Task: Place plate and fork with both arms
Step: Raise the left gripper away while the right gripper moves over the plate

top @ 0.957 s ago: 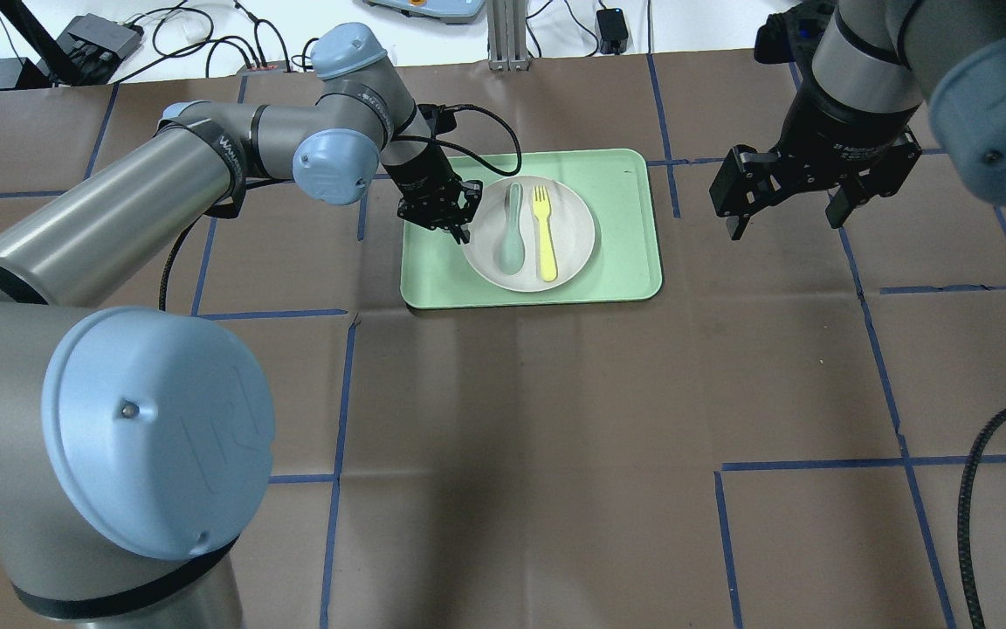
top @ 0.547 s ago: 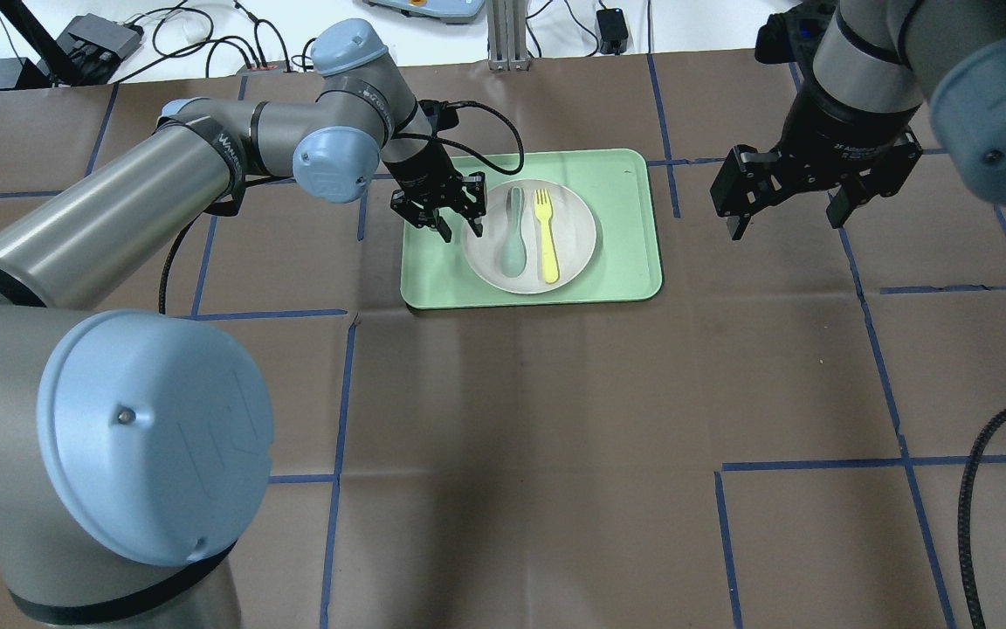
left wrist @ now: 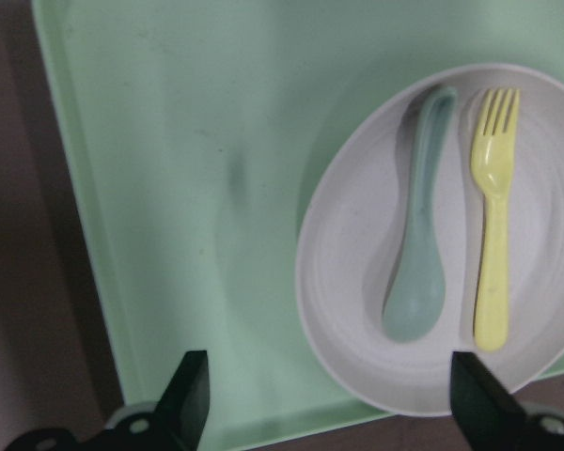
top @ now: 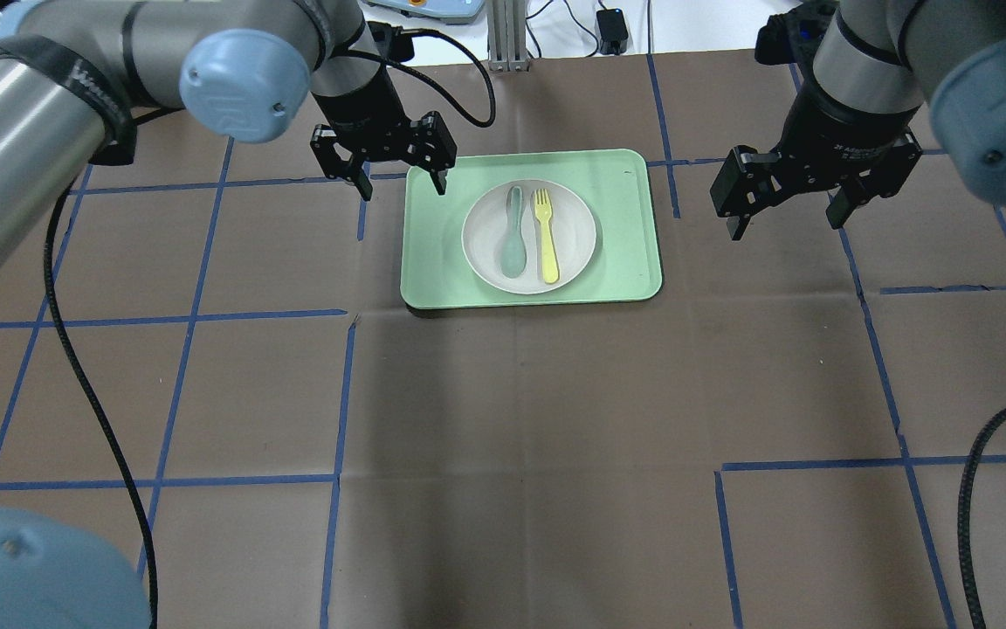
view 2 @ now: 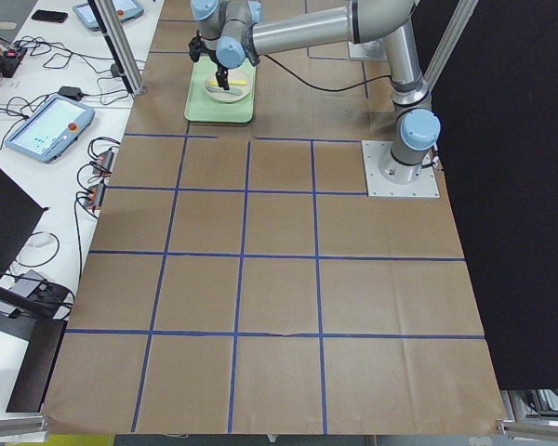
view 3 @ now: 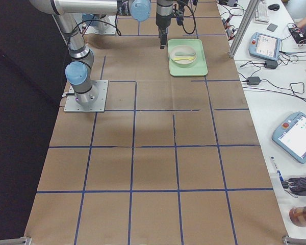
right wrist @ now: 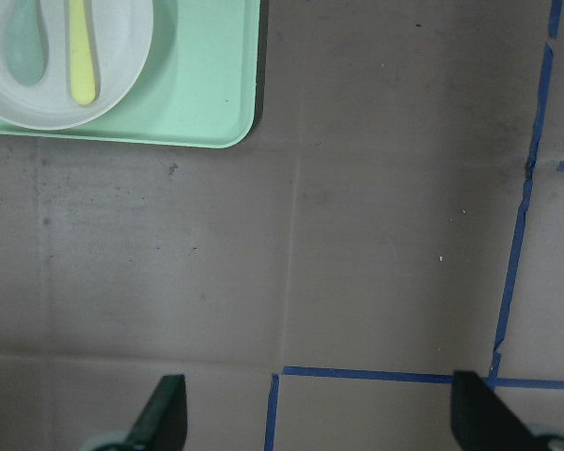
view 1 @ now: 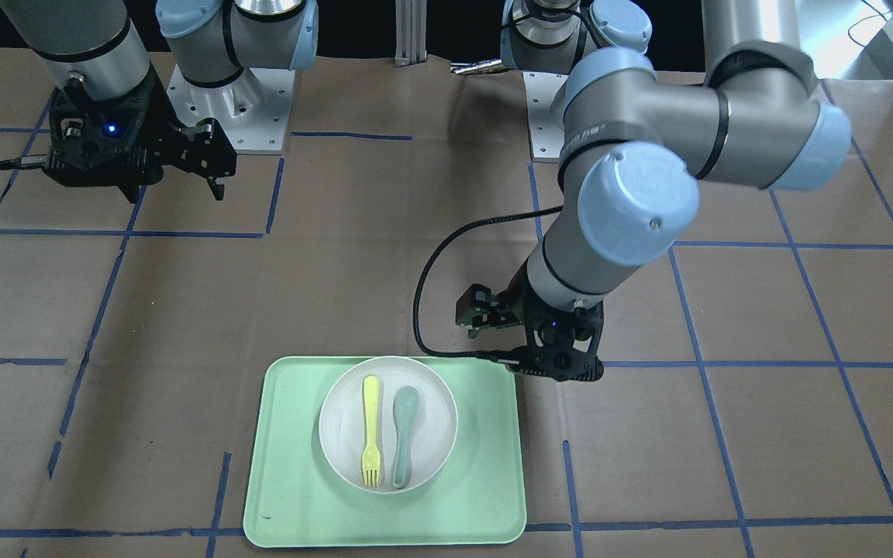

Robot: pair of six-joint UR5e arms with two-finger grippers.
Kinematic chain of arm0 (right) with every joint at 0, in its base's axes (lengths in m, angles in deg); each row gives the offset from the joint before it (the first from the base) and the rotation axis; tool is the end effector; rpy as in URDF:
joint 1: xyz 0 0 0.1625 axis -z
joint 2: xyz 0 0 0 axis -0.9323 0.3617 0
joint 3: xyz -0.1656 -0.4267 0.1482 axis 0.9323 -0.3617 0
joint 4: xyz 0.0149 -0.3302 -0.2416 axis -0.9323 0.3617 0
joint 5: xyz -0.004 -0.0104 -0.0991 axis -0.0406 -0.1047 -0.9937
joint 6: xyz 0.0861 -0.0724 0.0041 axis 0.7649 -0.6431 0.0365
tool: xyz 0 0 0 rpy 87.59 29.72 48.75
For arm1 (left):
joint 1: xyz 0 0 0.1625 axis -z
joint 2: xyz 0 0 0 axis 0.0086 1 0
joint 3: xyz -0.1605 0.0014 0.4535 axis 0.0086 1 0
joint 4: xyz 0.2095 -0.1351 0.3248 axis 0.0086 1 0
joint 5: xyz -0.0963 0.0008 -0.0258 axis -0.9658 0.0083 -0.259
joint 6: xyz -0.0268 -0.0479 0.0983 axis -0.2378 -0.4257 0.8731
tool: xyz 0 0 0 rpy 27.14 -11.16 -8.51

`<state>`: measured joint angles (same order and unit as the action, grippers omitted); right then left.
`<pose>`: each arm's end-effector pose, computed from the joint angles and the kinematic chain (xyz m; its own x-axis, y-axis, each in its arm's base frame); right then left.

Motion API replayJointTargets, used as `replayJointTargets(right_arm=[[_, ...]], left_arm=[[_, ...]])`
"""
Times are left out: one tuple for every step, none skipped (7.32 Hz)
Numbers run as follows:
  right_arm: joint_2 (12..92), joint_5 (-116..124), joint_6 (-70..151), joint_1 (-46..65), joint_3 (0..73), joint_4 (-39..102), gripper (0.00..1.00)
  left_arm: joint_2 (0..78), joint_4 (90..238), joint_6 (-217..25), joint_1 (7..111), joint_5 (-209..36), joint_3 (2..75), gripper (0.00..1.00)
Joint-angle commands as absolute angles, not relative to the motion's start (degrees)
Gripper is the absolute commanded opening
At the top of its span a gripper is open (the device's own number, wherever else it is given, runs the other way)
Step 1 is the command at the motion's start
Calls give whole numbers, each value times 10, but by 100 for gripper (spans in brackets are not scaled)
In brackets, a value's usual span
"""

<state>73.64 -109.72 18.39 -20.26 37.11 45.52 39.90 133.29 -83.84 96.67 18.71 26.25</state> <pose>0.1241 -0.4724 0.5141 -0.9971 -0.0754 0.0108 -0.0751 0.9968 0.0273 -0.2250 -0.6176 0.4328 -0.9913 0.0710 0.1112 0.0804 0.9934 0.0823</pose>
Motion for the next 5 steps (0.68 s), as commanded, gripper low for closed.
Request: replayJointTargets(right_arm=[[733,-1097,184,-205,365,477,100],[729,-1095,194,-206,363,482,100],[713,-1094,208,-209,358,502,100],[693,-1093,227,-214,340,513,100],[666,-1093,228,-225,315,515,100]], left_arm=[[315,1427,-838,965,233,262,100],[294,1439,-839,965,234,274,100],[286,1453,-839,961,236,276,100],[275,1466,-838,960,263,276,100],[263,1477,-838,959,263,277,100]])
